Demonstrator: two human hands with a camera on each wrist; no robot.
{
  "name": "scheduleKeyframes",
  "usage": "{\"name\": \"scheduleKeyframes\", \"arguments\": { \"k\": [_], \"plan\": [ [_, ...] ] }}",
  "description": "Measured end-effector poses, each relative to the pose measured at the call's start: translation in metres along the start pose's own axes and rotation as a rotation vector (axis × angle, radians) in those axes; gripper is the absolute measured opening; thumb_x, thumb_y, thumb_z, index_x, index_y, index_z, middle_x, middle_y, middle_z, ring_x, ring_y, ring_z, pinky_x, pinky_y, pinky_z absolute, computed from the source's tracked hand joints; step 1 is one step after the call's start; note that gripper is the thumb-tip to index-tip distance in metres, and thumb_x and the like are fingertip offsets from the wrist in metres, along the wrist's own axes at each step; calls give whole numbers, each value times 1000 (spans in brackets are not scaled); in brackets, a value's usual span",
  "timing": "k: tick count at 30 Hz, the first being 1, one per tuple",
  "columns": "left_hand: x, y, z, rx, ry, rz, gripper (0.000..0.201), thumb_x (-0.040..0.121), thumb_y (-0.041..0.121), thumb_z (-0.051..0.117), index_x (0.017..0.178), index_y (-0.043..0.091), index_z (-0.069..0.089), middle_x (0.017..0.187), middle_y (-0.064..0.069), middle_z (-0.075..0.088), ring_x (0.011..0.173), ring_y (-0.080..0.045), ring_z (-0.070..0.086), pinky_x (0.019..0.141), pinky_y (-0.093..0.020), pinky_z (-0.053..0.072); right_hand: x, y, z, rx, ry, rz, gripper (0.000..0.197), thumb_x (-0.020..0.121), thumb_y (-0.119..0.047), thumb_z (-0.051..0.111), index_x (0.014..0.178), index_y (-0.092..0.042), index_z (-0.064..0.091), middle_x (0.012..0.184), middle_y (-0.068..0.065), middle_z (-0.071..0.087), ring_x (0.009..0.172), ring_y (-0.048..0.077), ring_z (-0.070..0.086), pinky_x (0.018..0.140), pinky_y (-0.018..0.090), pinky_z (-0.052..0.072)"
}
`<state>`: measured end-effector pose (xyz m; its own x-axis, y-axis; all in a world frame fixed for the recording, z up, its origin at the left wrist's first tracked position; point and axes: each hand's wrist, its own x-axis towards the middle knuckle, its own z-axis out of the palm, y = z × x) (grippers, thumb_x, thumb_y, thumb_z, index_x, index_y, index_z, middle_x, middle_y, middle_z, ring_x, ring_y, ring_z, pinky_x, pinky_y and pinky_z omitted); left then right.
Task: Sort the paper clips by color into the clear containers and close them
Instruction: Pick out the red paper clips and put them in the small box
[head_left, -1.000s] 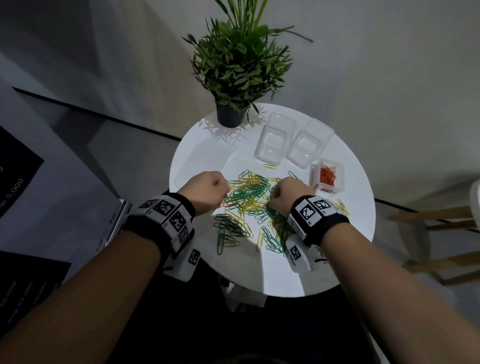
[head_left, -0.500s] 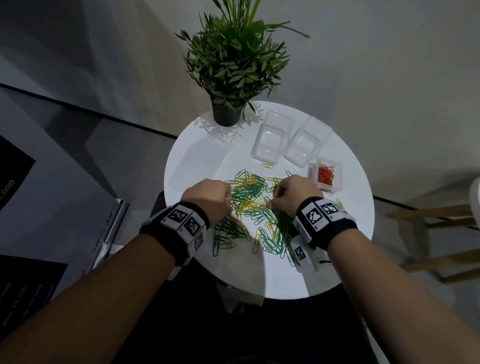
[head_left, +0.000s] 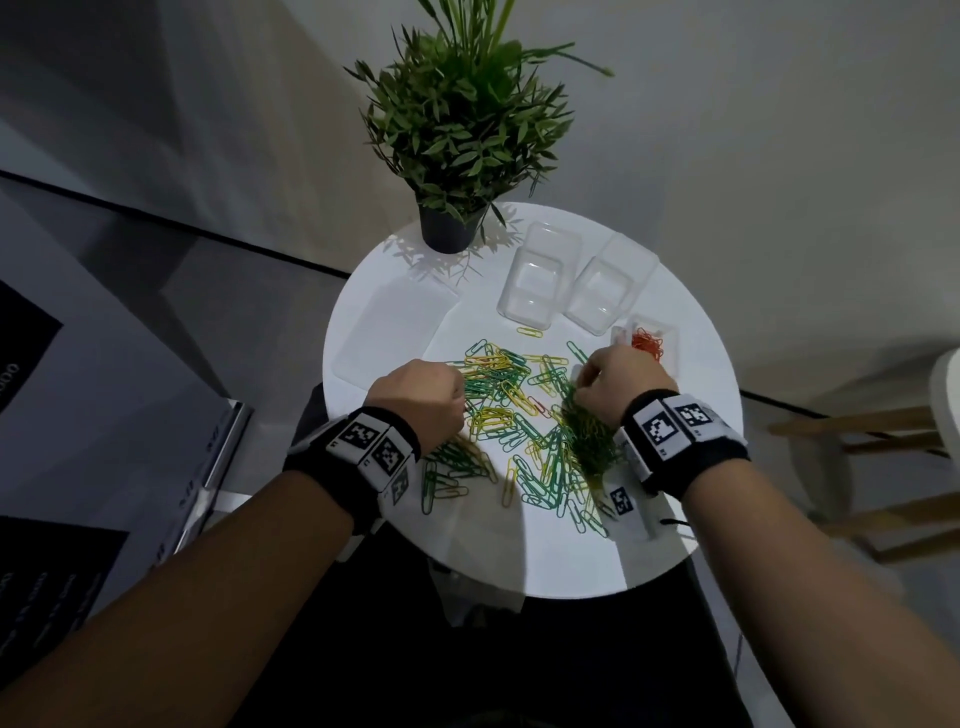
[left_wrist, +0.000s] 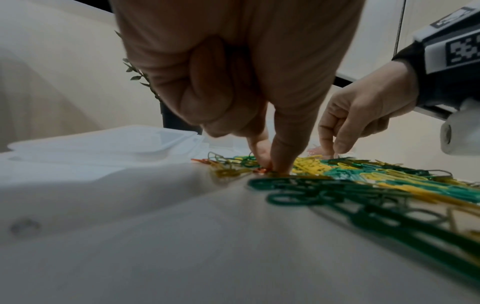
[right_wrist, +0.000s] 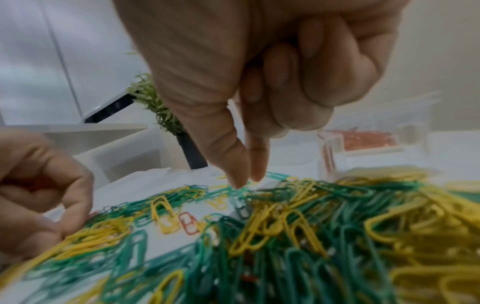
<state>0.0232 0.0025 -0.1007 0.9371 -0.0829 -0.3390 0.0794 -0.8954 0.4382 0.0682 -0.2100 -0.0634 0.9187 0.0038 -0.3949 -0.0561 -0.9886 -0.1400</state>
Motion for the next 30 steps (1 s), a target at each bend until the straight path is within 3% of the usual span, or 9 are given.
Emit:
{"name": "scheduleKeyframes", "arguments": {
  "k": [3, 5, 8, 12, 15, 18, 22, 26, 30],
  "plan": [
    [-2, -2, -2, -40, -20, -13, 5, 81, 25, 63, 85, 22, 64, 80, 9, 59, 85, -18, 57, 61, -23, 34, -3, -14, 6, -10, 51, -21, 4, 84, -21, 64, 81, -23, 63, 79, -4, 56, 78, 18, 53, 65, 25, 43],
    [-4, -3, -3, -78, -9, -34, 11, 79, 31, 68, 85, 22, 64, 75, 11, 55, 83, -17, 56, 60, -23, 33, -5, -24, 11, -34, 33, -34, 5, 79, -24, 71, 80, -21, 67, 79, -2, 60, 77, 18, 55, 63, 25, 42],
    [-4, -4, -4, -77, 19, -47, 14, 81, 35, 66, 86, 23, 63, 83, 7, 60, 87, -19, 56, 66, -25, 35, -3, -32, 20, -56, -21, -29, 11, 75, -22, 75, 84, -17, 71, 86, 2, 68, 78, 20, 59, 64, 26, 44],
    [-1, 1, -4, 15, 22, -32, 8, 83, 27, 60, 86, 21, 64, 91, 1, 64, 88, -23, 58, 69, -26, 40, -1, -36, 27, -89, -41, -29, 15, 82, -24, 63, 92, -12, 65, 90, 6, 65, 86, 26, 62, 69, 29, 47],
    [-1, 5, -5, 56, 14, -16, 13, 82, 19, 54, 87, 16, 66, 90, -4, 65, 86, -27, 60, 72, -29, 48, -1, -39, 29, -59, -102, -35, 15, 81, -22, 60, 90, -11, 65, 86, 5, 64, 82, 25, 61, 66, 28, 47],
    [1, 6, -5, 26, -5, -27, 14, 80, 16, 52, 84, 14, 65, 89, -5, 66, 85, -28, 60, 68, -30, 47, -5, -40, 29, -48, -139, -61, 10, 79, -24, 64, 82, -15, 68, 86, 3, 67, 84, 23, 63, 69, 27, 49],
    [1, 2, -5, -53, -67, -36, 13, 78, 15, 55, 83, 13, 66, 91, -3, 67, 89, -26, 61, 71, -31, 50, -14, -35, 28, -54, -98, -128, 11, 83, -23, 58, 80, -14, 64, 81, 3, 65, 80, 23, 60, 65, 26, 42],
    [-5, -10, -6, -114, -70, -52, 10, 79, 14, 57, 82, 20, 64, 82, 5, 61, 85, -19, 58, 64, -26, 42, -10, -25, 24, 159, -10, -82, 14, 91, -22, 50, 79, -15, 49, 75, 1, 53, 77, 23, 50, 67, 27, 36],
    [-7, -18, -7, -153, 36, -38, 14, 85, 18, 50, 79, 26, 61, 86, 5, 63, 88, -21, 59, 69, -29, 47, 6, -22, 17, 472, -82, 9, 32, 94, -9, 41, 64, -19, 40, 69, 1, 43, 69, 21, 45, 66, 30, 36]
  ]
}}
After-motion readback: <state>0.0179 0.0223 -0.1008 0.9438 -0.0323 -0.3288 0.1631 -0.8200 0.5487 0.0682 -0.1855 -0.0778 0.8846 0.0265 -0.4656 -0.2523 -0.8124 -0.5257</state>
